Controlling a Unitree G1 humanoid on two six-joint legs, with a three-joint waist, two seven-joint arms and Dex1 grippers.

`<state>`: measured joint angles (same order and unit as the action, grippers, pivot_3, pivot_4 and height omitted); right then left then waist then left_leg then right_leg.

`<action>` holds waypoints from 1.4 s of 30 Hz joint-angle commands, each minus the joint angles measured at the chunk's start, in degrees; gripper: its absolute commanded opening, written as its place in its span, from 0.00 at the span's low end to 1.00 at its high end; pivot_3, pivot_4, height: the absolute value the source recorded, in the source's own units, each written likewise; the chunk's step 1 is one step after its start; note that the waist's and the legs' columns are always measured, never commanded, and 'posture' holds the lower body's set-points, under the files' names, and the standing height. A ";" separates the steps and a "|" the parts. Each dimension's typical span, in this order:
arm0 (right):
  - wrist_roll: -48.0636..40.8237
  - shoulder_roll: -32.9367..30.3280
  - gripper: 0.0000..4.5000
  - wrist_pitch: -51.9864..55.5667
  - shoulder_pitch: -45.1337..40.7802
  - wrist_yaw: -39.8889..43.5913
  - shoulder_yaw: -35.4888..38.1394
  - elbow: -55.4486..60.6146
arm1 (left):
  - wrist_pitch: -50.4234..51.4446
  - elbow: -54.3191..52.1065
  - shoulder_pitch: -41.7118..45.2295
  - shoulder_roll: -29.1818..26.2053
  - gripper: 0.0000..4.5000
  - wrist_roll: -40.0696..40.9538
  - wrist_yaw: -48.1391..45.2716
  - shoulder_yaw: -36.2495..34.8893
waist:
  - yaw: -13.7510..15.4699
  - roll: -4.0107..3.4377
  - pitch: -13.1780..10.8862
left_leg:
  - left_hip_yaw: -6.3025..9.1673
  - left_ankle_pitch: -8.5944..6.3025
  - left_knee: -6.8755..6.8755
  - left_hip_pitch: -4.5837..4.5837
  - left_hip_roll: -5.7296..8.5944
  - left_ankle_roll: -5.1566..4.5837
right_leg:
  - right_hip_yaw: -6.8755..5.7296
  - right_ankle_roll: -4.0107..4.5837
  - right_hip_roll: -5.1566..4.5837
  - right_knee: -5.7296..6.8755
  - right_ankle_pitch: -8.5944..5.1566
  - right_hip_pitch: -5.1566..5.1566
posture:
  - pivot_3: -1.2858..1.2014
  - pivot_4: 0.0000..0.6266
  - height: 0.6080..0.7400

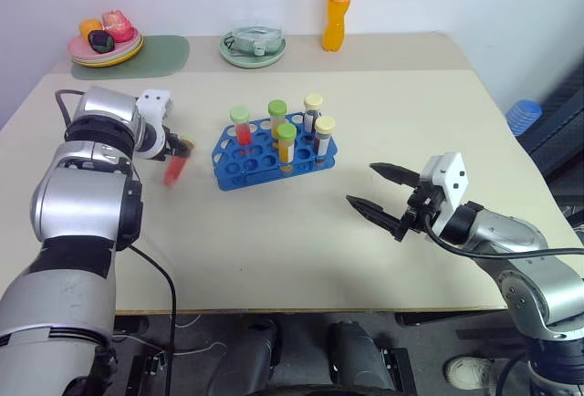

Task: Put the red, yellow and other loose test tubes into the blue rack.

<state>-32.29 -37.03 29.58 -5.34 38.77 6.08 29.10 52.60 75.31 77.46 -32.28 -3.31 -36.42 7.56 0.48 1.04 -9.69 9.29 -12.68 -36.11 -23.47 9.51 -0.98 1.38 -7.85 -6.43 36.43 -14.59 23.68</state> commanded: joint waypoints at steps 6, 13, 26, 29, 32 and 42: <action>-1.14 -0.11 0.93 -0.61 -0.20 0.72 1.37 1.51 | 1.04 -0.69 -1.14 -0.90 0.15 -1.79 -1.82 -0.05 | -0.07 -0.02 0.02 | 0.00 0.00 -0.03 0.00 0.00 0.00 | 0.00 0.00 0.00 0.04 0.00 0.00 | 0.52 0.24 1.00; -0.61 -0.06 0.93 -1.27 -1.19 2.60 0.57 -0.44 | 8.77 -4.21 -2.89 -3.51 0.15 -2.33 -8.81 1.73 | -0.95 -0.03 0.02 | -0.02 0.00 -0.03 0.00 0.00 0.00 | 0.01 0.00 0.00 0.09 0.00 0.01 | 0.52 0.24 1.00; 1.02 1.07 0.93 -3.98 -3.36 6.37 -1.98 -5.59 | 35.65 -65.21 -32.81 -11.30 0.15 10.51 -6.67 -18.27 | -2.47 -0.05 0.03 | -0.29 0.03 0.00 -0.02 -0.05 0.08 | 0.12 0.03 -0.21 0.76 -0.03 0.54 | 0.52 0.24 1.00; 1.38 1.33 0.93 -4.44 -4.45 7.43 -2.83 -7.01 | 19.45 -75.42 -38.26 -5.48 0.15 10.82 0.62 -30.07 | -1.44 -0.03 0.01 | -0.30 0.07 -0.03 -0.01 -0.09 0.14 | 0.12 0.11 -0.19 0.71 0.02 0.53 | 0.52 0.24 1.00; 1.63 1.44 0.93 -4.69 -5.59 8.24 -3.03 -8.34 | -0.32 -81.50 -43.25 -0.27 0.15 12.08 4.32 -34.32 | -0.81 -0.03 0.01 | -0.34 0.11 -0.04 -0.02 -0.12 0.24 | 0.09 0.18 -0.24 0.60 0.08 0.47 | 0.52 0.24 1.00; 2.14 0.54 0.93 -5.11 -5.67 8.88 -1.53 -9.18 | -28.66 -85.36 -51.52 8.21 0.15 21.45 0.20 -35.11 | 0.28 -0.01 0.02 | -0.49 0.16 -0.06 -0.01 -0.12 0.34 | 0.10 0.18 -0.29 0.52 0.08 0.42 | 0.52 0.24 1.00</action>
<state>-30.04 -35.93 25.53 -10.89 47.63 2.73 18.72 30.19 -7.29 25.95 -24.02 16.52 -34.78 -27.87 0.77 1.03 -9.67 8.80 -12.53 -36.17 -23.49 9.39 -0.67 1.49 -7.67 -6.73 36.95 -14.51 24.10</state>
